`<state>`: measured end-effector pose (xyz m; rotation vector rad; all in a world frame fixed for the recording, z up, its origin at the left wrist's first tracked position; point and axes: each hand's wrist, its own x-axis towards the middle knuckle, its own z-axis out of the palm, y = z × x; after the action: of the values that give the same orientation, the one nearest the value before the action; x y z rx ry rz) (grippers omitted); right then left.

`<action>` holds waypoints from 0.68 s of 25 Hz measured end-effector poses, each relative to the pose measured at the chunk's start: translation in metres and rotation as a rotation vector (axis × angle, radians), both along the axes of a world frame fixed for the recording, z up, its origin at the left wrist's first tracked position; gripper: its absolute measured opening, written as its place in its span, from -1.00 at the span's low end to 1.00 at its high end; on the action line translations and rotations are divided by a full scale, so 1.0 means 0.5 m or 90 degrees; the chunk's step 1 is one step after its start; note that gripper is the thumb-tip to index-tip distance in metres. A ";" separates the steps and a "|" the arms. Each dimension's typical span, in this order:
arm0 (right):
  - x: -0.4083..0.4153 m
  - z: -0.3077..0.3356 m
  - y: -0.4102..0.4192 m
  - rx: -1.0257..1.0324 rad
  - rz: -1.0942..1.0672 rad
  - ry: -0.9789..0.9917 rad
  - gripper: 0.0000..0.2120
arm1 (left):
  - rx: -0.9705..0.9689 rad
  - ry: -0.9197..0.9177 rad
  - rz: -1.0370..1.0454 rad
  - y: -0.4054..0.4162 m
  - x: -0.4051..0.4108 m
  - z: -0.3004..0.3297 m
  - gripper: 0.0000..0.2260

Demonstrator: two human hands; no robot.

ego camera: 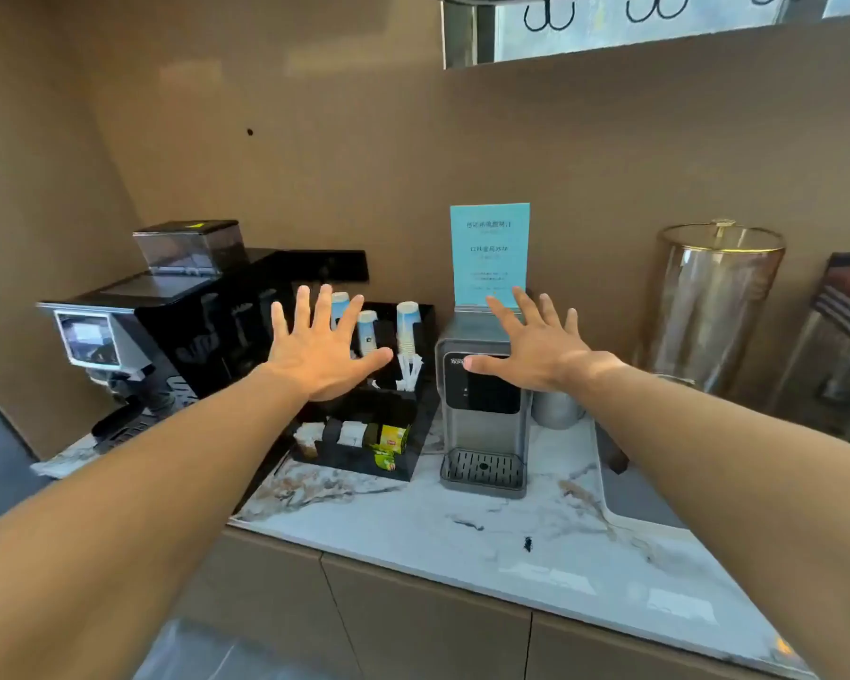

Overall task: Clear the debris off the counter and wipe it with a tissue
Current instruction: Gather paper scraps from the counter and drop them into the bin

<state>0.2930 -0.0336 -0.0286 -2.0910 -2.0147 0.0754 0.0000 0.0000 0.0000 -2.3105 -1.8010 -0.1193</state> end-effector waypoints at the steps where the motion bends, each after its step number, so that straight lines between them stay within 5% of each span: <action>1: -0.020 -0.004 0.003 -0.009 0.017 -0.008 0.08 | 0.003 0.019 0.013 -0.005 -0.021 -0.004 -0.13; 17: -0.652 -0.033 0.136 -0.029 0.222 -0.026 0.10 | -0.023 -0.045 0.170 0.010 -0.649 -0.083 -0.07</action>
<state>-0.0329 0.0342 -0.0453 -1.7550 -2.4020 0.1393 -0.3246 0.0049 -0.0417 -2.0874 -2.1425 -0.1279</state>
